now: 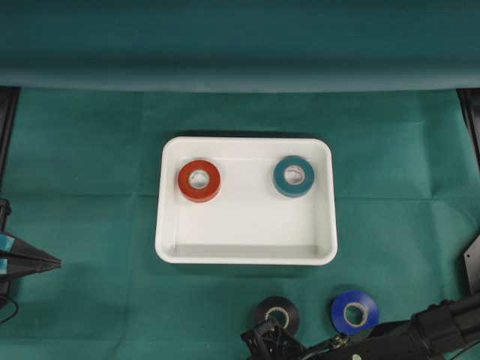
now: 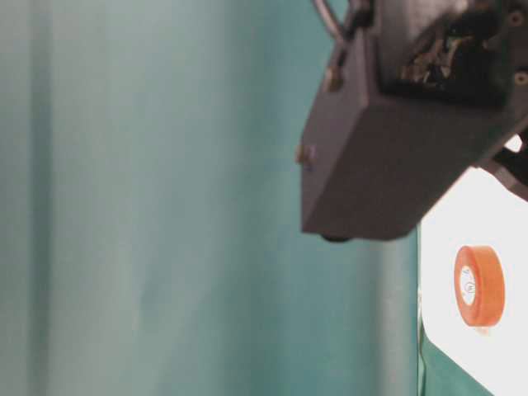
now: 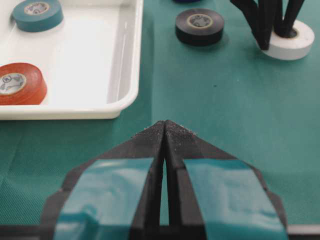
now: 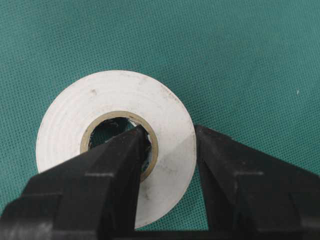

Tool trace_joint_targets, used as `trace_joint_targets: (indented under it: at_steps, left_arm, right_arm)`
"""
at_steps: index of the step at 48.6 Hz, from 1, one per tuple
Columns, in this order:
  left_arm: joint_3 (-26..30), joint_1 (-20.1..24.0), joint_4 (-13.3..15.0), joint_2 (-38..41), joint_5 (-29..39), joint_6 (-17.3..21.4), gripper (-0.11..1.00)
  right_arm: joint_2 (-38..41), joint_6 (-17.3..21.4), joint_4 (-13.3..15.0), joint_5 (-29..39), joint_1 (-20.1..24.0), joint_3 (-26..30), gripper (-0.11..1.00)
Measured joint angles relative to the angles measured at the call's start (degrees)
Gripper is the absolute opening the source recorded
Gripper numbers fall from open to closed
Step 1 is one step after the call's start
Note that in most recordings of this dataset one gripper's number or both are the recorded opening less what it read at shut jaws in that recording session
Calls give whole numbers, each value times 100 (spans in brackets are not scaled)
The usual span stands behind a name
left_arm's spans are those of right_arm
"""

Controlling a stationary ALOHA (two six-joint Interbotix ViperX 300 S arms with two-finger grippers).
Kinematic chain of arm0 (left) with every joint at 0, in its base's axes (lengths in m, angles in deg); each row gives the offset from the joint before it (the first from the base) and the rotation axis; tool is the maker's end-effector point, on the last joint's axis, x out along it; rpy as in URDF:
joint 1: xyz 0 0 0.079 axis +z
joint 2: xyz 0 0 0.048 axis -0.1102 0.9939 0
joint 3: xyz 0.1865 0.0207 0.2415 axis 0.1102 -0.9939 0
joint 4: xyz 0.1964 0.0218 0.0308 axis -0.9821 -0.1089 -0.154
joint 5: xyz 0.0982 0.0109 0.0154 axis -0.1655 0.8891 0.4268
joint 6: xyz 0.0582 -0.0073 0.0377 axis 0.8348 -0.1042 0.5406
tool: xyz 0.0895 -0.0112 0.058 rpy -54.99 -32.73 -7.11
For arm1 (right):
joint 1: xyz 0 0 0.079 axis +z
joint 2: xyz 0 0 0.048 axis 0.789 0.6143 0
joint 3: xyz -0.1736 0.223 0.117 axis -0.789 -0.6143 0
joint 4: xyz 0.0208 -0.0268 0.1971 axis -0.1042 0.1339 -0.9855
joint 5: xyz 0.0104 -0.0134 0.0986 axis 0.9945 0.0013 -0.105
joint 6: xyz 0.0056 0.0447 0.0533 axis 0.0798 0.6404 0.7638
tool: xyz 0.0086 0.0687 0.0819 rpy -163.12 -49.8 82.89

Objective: Put the tape into the white case with the right arm.
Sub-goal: 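Lower the right gripper into the white tape roll's hole, then carry the white tape into the tray and release it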

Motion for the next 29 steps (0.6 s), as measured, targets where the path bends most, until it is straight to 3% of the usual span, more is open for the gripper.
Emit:
trace_joint_targets:
  at_steps: [29]
  left_arm:
    - [0, 0, 0, 0, -9, 0, 0]
  right_arm:
    - [-624, 0, 9, 747, 9, 211, 2]
